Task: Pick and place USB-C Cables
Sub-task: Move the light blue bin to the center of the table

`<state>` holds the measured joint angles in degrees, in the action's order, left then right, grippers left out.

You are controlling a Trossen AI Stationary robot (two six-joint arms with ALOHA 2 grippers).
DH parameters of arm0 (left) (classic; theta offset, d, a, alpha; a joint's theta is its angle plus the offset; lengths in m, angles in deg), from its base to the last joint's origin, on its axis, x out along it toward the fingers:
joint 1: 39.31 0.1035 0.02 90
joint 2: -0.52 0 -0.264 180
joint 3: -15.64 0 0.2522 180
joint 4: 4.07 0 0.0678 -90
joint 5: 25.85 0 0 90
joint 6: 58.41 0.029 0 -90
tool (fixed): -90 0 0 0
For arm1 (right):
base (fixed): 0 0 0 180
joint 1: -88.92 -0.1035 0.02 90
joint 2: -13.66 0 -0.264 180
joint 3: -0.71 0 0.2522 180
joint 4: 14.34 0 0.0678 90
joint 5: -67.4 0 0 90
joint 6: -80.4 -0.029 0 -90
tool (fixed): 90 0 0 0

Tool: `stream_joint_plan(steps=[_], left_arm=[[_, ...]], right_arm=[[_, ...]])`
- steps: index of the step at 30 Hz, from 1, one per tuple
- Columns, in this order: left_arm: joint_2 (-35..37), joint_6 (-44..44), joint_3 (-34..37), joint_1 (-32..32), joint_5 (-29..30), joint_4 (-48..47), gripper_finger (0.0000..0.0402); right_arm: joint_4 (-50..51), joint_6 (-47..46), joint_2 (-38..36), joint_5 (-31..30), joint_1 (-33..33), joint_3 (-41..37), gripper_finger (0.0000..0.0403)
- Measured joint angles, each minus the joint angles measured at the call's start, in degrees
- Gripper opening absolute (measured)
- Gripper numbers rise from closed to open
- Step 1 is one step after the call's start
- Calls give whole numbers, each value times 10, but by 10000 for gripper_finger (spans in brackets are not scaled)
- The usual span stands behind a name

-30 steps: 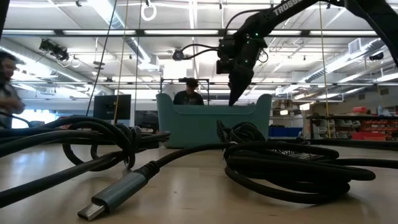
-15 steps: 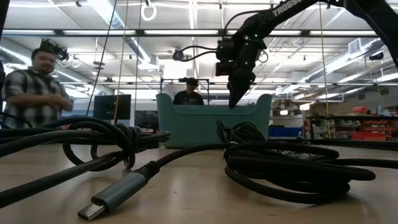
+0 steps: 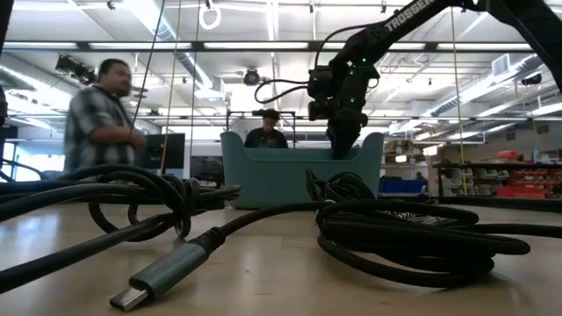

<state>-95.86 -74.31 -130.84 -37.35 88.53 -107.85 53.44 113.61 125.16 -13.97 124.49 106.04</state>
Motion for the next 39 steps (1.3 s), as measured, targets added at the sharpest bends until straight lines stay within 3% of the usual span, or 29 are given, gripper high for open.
stream_joint_plan(steps=[8,23,39], left_arm=[[0,0,0,0,0,0,89],[0,-4,0,0,0,0,89],[0,-4,0,0,0,0,89]], right_arm=[[-1,8,0,7,0,0,13],[-4,4,0,18,-59,0,3],[-13,-111,0,20,-135,0,2]])
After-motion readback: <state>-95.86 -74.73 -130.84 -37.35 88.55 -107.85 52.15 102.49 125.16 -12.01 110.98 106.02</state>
